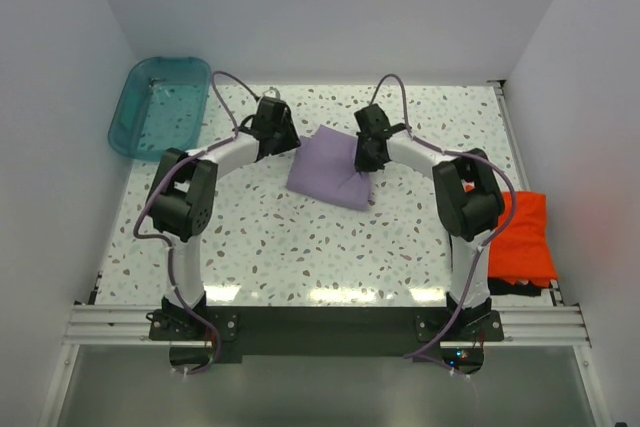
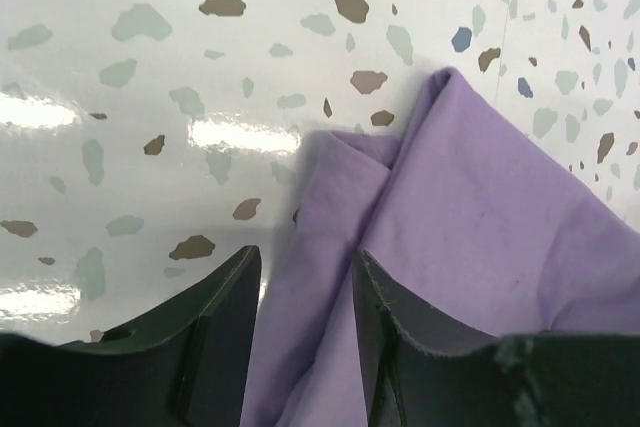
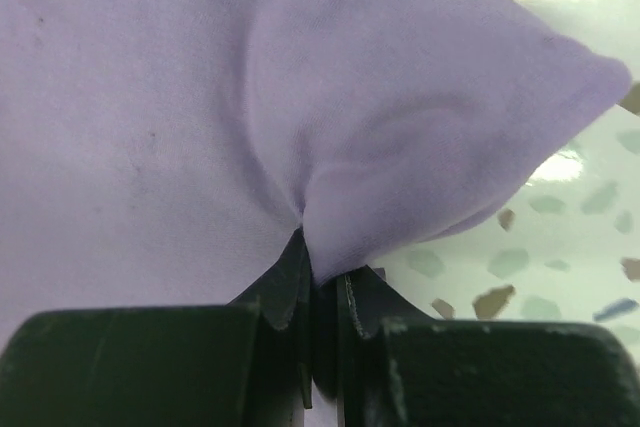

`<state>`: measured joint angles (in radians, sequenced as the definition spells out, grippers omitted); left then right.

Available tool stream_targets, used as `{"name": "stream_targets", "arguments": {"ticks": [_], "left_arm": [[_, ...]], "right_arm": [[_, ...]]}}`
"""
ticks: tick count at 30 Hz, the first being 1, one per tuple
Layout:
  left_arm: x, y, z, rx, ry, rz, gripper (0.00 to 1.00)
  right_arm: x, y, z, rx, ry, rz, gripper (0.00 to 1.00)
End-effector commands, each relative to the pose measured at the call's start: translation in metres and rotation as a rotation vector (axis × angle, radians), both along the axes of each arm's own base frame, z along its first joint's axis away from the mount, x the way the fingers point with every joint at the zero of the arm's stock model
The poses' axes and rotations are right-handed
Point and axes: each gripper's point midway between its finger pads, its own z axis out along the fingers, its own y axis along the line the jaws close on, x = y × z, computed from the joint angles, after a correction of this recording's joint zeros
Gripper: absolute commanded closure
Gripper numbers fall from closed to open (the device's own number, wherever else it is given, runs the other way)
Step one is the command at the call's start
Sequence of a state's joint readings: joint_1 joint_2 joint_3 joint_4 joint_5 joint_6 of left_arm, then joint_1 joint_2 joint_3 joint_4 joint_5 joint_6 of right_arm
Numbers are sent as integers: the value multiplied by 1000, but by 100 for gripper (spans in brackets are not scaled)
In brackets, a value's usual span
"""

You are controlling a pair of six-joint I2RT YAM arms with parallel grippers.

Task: Fold and stack the t-shirts
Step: Neatly place the folded tshirt to the corner

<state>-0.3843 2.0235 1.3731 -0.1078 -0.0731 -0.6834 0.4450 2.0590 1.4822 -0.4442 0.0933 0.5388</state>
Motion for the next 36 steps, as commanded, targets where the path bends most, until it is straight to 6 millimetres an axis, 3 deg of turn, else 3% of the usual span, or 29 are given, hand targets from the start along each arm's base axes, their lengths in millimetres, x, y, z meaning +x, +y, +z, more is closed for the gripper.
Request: {"name": "stream_targets", "arguments": {"ticks": [1,8,15,22,29,36], "left_arm": [[13,16,43,23,-69,21,53],[0,19,97,-15,-142,5,53],[-33,16,120,-73,-159,-50,53],[-76,10,124,-113,-148,-119,53],[-98,4,136,-139,-164,-179,53],[-111,-4,134,-170,-157,-227,53]], "right_arm": [[0,-33,31,-89,-66,-128,100],[-2,-85,48,-253,-48,-317,100],[-16,-147,71,-496,15,-563,100],[-34,-196,108,-667,97,-724,100],[-41,-230,137,-635,105,-813,100],[-42,-267,164,-608,119,-879,100]]}}
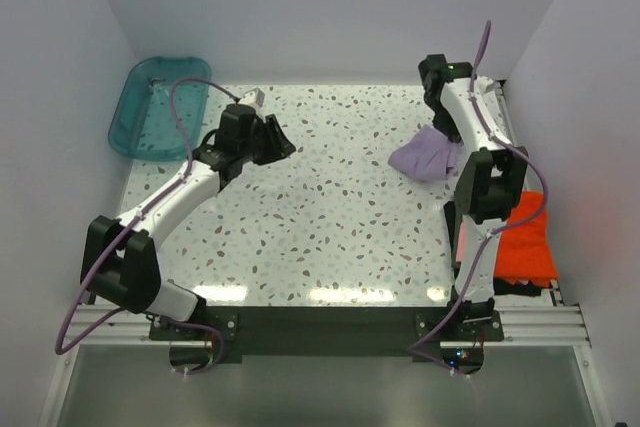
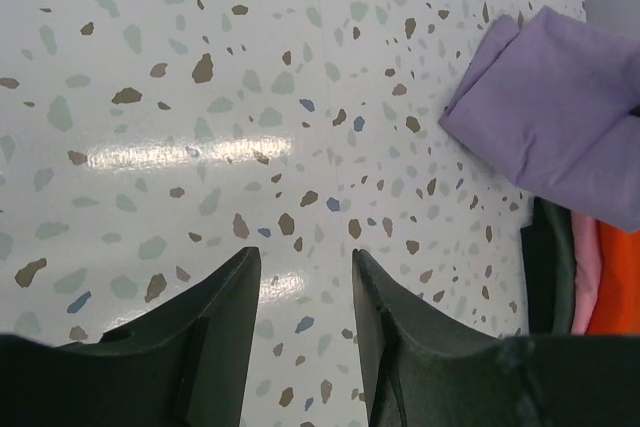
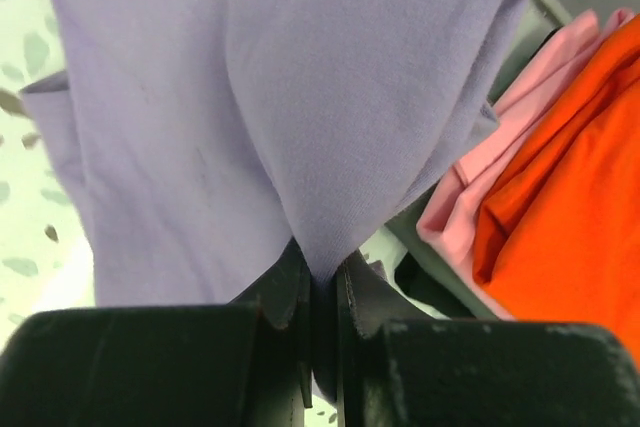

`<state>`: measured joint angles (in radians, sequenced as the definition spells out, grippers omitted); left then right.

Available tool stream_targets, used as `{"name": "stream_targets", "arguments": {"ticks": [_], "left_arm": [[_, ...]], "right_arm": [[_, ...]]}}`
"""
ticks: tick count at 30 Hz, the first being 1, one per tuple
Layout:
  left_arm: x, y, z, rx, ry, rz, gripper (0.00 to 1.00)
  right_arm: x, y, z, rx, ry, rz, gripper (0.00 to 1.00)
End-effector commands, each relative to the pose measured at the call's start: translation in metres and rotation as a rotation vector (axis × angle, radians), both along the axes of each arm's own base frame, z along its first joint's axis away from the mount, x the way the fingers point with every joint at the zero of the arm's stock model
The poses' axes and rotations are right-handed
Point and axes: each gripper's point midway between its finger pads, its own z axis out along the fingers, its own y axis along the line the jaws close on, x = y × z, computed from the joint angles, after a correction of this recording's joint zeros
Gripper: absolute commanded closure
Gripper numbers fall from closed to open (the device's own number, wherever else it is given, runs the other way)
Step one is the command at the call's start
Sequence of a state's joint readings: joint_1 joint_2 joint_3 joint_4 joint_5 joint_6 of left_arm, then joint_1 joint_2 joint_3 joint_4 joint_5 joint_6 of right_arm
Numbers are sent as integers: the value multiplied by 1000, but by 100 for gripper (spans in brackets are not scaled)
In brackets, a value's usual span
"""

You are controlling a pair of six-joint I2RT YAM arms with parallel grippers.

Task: Fold and stack the t-shirts
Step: Neatly place the folded tshirt to the corner

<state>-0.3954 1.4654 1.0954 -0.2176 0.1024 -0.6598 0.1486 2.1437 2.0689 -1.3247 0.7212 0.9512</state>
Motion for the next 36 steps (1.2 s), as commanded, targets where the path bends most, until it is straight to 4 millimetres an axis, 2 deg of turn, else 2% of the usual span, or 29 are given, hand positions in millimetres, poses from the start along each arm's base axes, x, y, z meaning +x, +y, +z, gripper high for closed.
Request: {"name": "stream_targets", "arguments": {"ticks": [1,4,7,15,16,24,31,35,36], "left_arm": [[-7,-9,9,-24,-39,-66,53],[-9,-13,8,-32,-37,-82,54],[-10,-16,6,-36,-30,-94,54],[-17,-25,0,-47,-15,-120,54],[-18,-25,0,-47,-18,-122,54],[-22,-24,0,-46,-21,-122,54],[-23,-22,-4,-34,-15,-116,54],[-25,-22,-7,-32,-8,-118,54],[-26,-22,-7,-33,-9,-118,54]], "right_arm": [[-40,-33,50,-65,79,-42,100],[-39,-54,61,-68,71,-80,100],[-40,-64,71,-51,47,-94,100],[-51,-70,100,-49,-14,-89,100],[-55,-81,102,-44,-20,-117,100],[-76,-86,133,-43,-88,-122,100],[-106,-91,163,-42,-161,-135,100],[-127,-91,170,-41,-180,-144,100],[-133,-91,166,-43,-161,-147,100]]}}
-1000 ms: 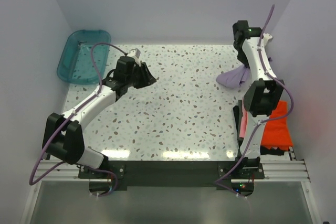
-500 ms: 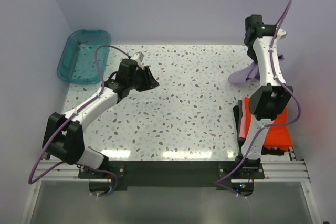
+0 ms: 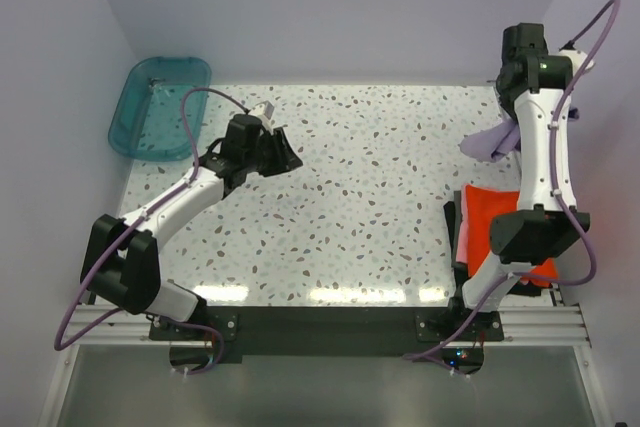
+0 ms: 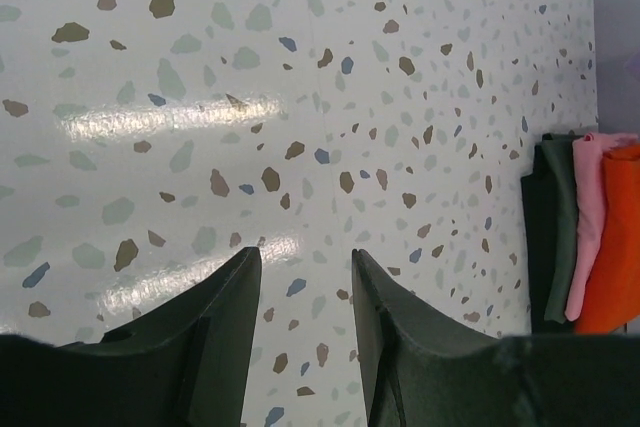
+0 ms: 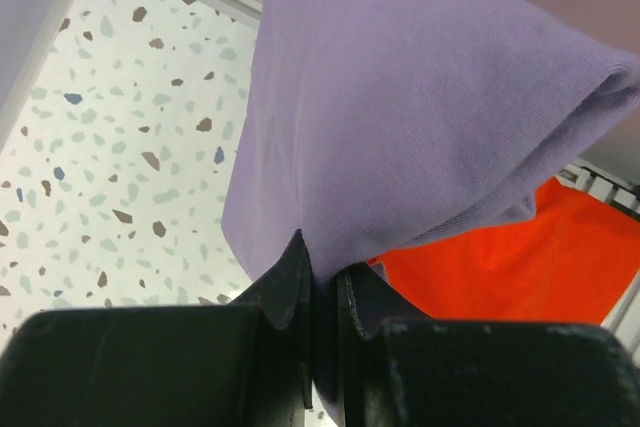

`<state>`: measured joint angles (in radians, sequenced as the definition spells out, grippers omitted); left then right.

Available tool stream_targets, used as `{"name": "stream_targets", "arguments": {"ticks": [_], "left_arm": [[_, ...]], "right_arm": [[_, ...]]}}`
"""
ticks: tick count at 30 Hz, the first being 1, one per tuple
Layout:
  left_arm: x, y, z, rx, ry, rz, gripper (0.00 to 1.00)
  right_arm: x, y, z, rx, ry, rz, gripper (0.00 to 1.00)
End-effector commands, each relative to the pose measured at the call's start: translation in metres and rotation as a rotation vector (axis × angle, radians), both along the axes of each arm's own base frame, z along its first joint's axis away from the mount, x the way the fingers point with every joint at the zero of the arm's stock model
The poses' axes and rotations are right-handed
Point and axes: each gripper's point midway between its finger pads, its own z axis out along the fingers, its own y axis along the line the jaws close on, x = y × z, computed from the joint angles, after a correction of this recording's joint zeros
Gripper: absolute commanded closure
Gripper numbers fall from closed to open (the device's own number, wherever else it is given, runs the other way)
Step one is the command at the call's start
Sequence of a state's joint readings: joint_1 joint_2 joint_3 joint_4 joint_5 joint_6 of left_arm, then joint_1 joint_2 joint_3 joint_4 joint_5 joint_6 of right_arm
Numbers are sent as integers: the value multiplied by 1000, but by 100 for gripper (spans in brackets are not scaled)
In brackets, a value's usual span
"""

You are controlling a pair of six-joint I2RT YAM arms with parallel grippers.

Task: Fold and stack the t-shirts
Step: Neatly place the folded tshirt to the corner

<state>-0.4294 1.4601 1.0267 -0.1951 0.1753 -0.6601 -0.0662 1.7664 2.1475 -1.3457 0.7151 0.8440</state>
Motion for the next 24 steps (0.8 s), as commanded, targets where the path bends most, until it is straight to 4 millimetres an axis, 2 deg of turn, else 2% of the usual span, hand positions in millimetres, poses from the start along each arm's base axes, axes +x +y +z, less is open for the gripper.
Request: {"name": "stream_targets", "arguments": {"ticks": [1,2,3,8,10,11,13,14,15,16,18,19,20,24], "left_arm": [[-3,-4,15,-16,-65,-24,54],[-4,-4,13,-11,-61,-24,54],[-6,-5,13,-12,-62,-27,54],[-14,-8,9,-6,-60,-39,54],[-20,-9,5,-1,-57,-43,54],[-22,-10,4,-4,-54,-45,54],[-26,-14,3,-7,-57,-54,54],[-29,-14,0,-4,-52,-56,54],[-32,-17,-1,-6,-50,-64,54],[-34,-18,-1,-7,-51,-67,54],[-38,-20,-3,-8,-49,-73,54],[-40,-21,-3,-10,-51,-75,54],[-41,-21,-4,-11,-50,-77,54],[-45,-21,0,-20,-60,-79,54]], "right_arm": [[-77,0,-3,-14,205,-21,100],[-87,0,2,-15,185,-29,100],[-93,-1,-6,-17,213,-36,100],[-126,1,-17,-12,225,-58,100],[-144,3,-26,-6,232,-68,100],[-155,4,-38,-1,263,-70,100],[-174,6,-38,8,234,-77,100],[-180,8,-41,18,232,-78,100],[-190,12,-54,38,264,-70,100],[-202,15,-53,47,231,-66,100],[-216,20,-72,70,256,-51,70],[-223,22,-76,80,262,-43,48],[-234,23,-81,82,271,-35,3],[-254,21,-73,51,267,-1,1]]}}
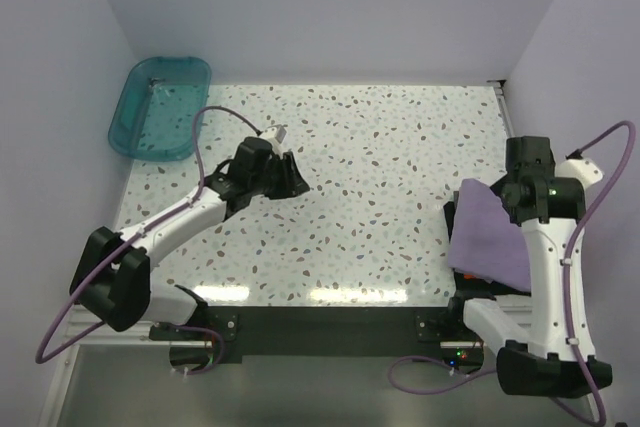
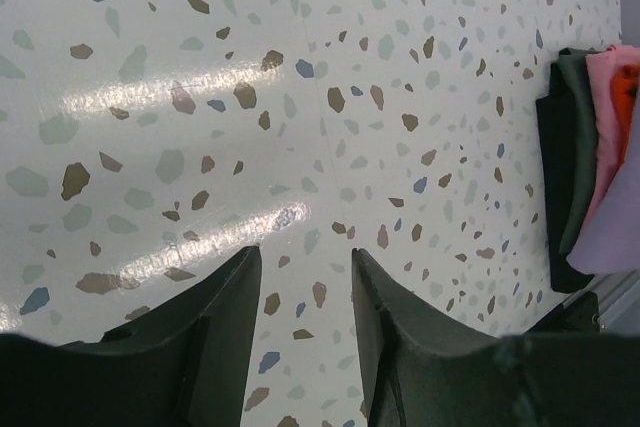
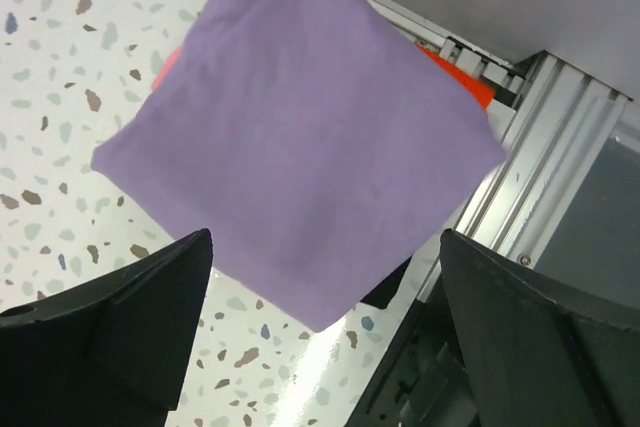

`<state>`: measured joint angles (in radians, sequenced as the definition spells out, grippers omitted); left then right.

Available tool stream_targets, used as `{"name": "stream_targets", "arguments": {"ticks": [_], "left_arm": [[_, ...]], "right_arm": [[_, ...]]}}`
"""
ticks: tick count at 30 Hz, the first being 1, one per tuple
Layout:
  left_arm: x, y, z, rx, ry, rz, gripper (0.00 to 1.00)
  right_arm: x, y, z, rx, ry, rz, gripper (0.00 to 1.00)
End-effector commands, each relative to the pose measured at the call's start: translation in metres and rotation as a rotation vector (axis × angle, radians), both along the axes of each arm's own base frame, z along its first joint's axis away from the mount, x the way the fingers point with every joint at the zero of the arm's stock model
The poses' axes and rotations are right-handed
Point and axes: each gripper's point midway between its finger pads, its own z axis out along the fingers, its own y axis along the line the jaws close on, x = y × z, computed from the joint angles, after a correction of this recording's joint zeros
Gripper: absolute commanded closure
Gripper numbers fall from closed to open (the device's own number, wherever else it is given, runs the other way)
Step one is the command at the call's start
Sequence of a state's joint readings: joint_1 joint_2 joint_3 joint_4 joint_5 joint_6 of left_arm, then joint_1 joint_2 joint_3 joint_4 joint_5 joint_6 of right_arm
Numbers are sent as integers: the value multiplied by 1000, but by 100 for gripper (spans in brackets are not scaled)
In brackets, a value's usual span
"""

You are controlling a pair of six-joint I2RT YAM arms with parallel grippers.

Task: Fold and stack the t-shirts
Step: Neatly place the folded tshirt to the corner, then reset both grippers

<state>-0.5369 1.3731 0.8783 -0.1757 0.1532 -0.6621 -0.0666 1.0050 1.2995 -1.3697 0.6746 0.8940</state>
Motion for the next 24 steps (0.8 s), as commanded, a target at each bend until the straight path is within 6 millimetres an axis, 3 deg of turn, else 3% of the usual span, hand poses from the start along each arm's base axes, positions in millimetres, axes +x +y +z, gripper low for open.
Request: {"name": "stream_targets", "arguments": {"ticks": [1,6,14,24], "left_arm": [[5,-4,28,-58,-93,10,54],[1,-1,29,-65,-94,15,54],[-2,4,39,-63,-126,21,52],[1,20,66,-31,-225,66,50]], "right_arm": [[-54,3,-2,0,180,43,1],[-33,18,11,48,49,177,1],[5,49,9,144,-84,395,1],[85,109,3,311,-351,632,1]]}}
